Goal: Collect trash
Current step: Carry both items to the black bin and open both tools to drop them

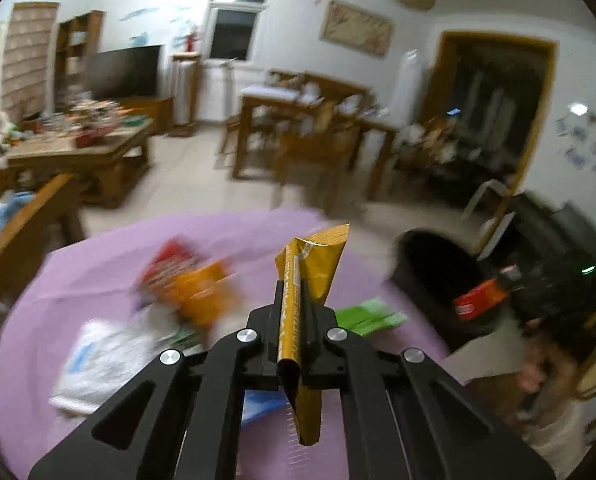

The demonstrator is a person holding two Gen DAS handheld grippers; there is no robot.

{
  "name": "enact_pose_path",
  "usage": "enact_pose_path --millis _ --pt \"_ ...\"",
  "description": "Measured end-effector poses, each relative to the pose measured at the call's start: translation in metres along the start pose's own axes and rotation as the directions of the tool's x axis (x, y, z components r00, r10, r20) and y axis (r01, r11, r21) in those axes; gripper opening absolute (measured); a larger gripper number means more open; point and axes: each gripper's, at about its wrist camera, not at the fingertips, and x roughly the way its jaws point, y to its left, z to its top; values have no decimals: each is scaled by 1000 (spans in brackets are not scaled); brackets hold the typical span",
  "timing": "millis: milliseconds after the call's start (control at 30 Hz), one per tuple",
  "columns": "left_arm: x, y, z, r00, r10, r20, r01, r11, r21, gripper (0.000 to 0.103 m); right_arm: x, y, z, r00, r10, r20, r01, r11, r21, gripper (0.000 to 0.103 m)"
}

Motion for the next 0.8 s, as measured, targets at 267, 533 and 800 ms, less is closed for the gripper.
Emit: enact_pose_path --millis 267,533,800 --pt "83 -103 17 954 -295 -57 297 954 46 6 -14 -57 21 986 -147 79 137 983 118 52" --pt "185 -165 0 911 -361 -199 375 926 37 6 21 -99 5 978 -209 -8 208 964 166 52" --pt "211 -166 -11 907 -320 -274 341 939 31 13 36 -105 -1 979 -203 -31 205 968 144 68"
